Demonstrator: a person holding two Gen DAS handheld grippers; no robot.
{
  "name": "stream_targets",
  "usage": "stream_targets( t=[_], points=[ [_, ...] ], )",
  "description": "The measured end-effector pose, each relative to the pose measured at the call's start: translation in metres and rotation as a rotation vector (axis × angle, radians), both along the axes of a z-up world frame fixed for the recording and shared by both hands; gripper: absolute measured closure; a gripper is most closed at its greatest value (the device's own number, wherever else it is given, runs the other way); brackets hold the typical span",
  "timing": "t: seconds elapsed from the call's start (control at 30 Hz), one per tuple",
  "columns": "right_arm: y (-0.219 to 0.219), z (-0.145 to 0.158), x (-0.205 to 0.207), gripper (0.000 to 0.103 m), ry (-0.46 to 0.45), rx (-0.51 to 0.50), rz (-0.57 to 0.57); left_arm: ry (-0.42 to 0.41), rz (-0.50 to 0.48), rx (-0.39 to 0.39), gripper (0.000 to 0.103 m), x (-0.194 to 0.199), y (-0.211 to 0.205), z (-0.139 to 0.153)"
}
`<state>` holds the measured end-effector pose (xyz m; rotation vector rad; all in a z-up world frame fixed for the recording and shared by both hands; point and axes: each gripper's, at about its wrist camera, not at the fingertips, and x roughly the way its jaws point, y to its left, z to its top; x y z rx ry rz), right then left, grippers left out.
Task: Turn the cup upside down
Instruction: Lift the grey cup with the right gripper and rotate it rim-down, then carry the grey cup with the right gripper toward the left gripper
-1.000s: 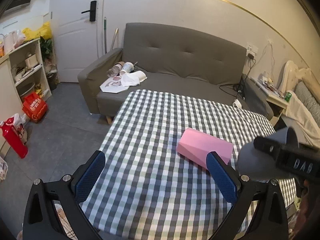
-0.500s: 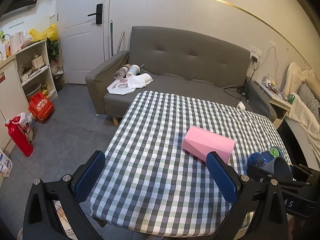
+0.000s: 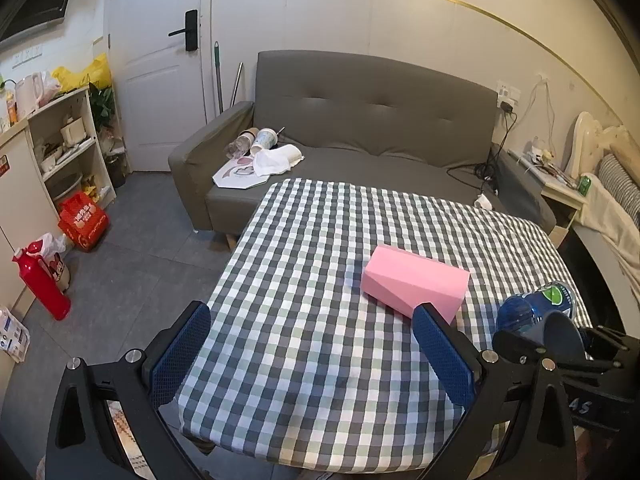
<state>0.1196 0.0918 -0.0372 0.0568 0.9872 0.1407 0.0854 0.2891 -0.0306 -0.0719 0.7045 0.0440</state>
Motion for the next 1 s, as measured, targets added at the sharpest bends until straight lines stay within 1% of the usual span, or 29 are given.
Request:
stream_targets(
  t=[0.03, 0.07, 0.13, 0.23, 0.3, 0.4, 0.5, 0.57, 0.7, 0.83, 0.87, 0.93, 1.0],
  points=[
    [-0.002, 0.002, 0.000, 0.021, -0.011, 0.010, -0.001, -0.001, -0.001, 0.003, 0.000, -0.001, 0.000, 0.000],
    [-0.003, 0.006, -0.003, 0.019, -0.032, 0.016, -0.005, -0.001, -0.001, 0.006, 0.000, -0.001, 0.000, 0.000],
    [-0.005, 0.014, -0.007, 0.018, -0.071, 0.026, 0.006, -0.004, -0.007, 0.002, 0.000, -0.003, -0.001, 0.000],
    [-0.009, 0.031, -0.018, 0.017, -0.144, 0.006, 0.017, -0.012, -0.022, -0.025, 0.000, -0.008, -0.004, 0.001],
    [-0.016, 0.043, -0.028, 0.017, -0.194, -0.005, 0.022, -0.018, -0.036, -0.055, 0.000, -0.014, -0.007, 0.002],
    [-0.032, 0.056, -0.040, 0.015, -0.250, -0.013, 0.008, -0.018, -0.057, -0.079, 0.000, -0.023, -0.015, 0.001],
    [-0.050, 0.064, -0.053, 0.014, -0.289, -0.013, -0.018, -0.007, -0.089, -0.083, 0.000, -0.033, -0.030, -0.002],
    [-0.066, 0.066, -0.062, 0.014, -0.308, -0.017, -0.044, 0.001, -0.116, -0.066, 0.000, -0.041, -0.043, -0.005],
    [-0.095, 0.057, -0.078, 0.014, -0.315, -0.013, -0.096, 0.006, -0.196, -0.022, 0.000, -0.055, -0.073, -0.010],
    [-0.119, 0.035, -0.081, 0.014, -0.258, 0.005, -0.147, 0.016, -0.275, 0.061, 0.000, -0.063, -0.106, -0.020],
    [-0.126, 0.029, -0.080, 0.014, -0.234, 0.026, -0.160, 0.026, -0.288, 0.071, 0.000, -0.062, -0.113, -0.023],
    [-0.133, 0.023, -0.079, 0.014, -0.212, 0.043, -0.170, 0.048, -0.300, 0.059, 0.000, -0.058, -0.121, -0.028],
    [-0.136, 0.020, -0.080, 0.014, -0.212, 0.037, -0.171, 0.070, -0.296, 0.041, 0.000, -0.054, -0.123, -0.033]
  ],
)
